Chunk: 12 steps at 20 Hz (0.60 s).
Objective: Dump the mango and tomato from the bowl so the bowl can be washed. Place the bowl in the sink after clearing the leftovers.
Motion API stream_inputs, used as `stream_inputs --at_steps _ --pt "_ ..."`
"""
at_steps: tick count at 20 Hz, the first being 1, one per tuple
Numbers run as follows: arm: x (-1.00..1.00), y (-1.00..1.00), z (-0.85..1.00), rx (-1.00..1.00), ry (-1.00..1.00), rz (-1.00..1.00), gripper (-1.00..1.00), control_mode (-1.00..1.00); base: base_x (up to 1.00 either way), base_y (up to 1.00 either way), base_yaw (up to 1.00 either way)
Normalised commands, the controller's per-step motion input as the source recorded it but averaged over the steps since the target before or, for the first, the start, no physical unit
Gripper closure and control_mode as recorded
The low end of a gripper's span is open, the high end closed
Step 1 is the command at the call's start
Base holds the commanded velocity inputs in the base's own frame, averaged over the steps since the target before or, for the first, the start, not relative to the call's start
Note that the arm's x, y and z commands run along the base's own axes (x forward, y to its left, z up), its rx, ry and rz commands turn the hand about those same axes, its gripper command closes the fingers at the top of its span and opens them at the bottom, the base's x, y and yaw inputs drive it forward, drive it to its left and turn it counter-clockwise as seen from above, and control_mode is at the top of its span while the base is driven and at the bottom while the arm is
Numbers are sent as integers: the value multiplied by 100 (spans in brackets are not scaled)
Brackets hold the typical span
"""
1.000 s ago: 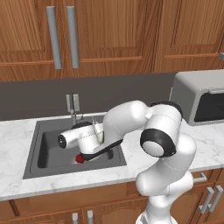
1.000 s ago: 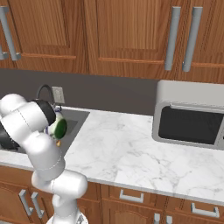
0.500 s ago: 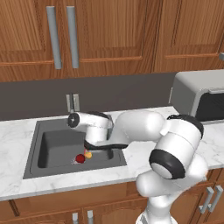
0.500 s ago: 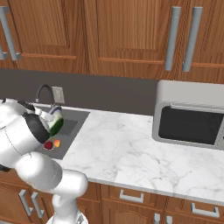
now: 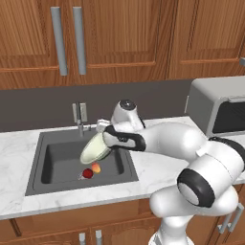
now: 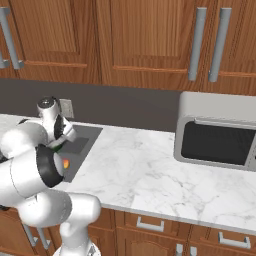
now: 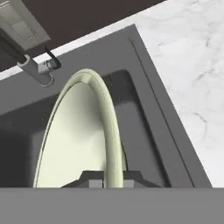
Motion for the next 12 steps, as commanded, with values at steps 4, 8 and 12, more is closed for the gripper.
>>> stream_inputs --at_steps 4,8,12 --pt "0 2 2 47 17 24 100 -100 0 0 0" --pt "0 46 -18 24 0 11 100 -100 0 0 0" --pt "0 67 -27 13 3 6 100 -100 0 0 0"
